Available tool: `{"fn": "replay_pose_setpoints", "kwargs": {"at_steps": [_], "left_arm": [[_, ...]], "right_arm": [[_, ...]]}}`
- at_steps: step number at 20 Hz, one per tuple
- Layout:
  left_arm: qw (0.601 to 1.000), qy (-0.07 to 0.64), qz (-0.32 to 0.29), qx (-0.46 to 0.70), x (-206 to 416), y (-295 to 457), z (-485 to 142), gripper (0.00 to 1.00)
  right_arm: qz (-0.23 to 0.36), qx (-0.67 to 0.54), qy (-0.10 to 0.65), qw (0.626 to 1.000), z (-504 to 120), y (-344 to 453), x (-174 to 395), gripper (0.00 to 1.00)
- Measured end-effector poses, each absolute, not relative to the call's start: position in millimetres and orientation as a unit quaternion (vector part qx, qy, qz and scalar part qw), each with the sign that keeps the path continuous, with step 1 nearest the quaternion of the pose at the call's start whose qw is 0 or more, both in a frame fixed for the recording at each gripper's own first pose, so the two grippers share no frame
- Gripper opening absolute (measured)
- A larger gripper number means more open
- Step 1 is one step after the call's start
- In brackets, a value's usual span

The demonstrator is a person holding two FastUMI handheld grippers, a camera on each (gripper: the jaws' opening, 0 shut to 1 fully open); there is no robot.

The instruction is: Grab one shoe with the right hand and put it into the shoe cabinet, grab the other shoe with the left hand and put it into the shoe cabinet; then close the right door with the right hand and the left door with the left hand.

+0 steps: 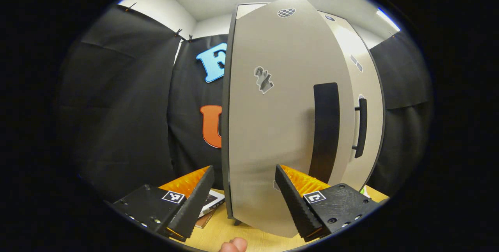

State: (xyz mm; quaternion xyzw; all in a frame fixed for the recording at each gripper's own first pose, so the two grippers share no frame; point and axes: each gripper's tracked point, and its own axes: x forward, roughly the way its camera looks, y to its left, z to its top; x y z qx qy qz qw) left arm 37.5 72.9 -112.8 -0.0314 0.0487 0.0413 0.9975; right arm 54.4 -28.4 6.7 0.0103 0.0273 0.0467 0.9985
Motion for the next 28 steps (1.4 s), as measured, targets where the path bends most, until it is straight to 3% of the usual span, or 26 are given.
{"fn": "replay_pose_setpoints", "kwargs": {"at_steps": [14,28], "left_arm": [[0.995,0.059,-0.057,-0.059,-107,-42,-146,0.95],[0.997,0.061,0.004,-0.054,-137,-14,-167,0.95]], "right_arm": [[0.042,0.038,0.033,0.998,-6,-24,56,0.98],[0.068,0.023,0.011,0.997,10,9,28,0.96]]}}
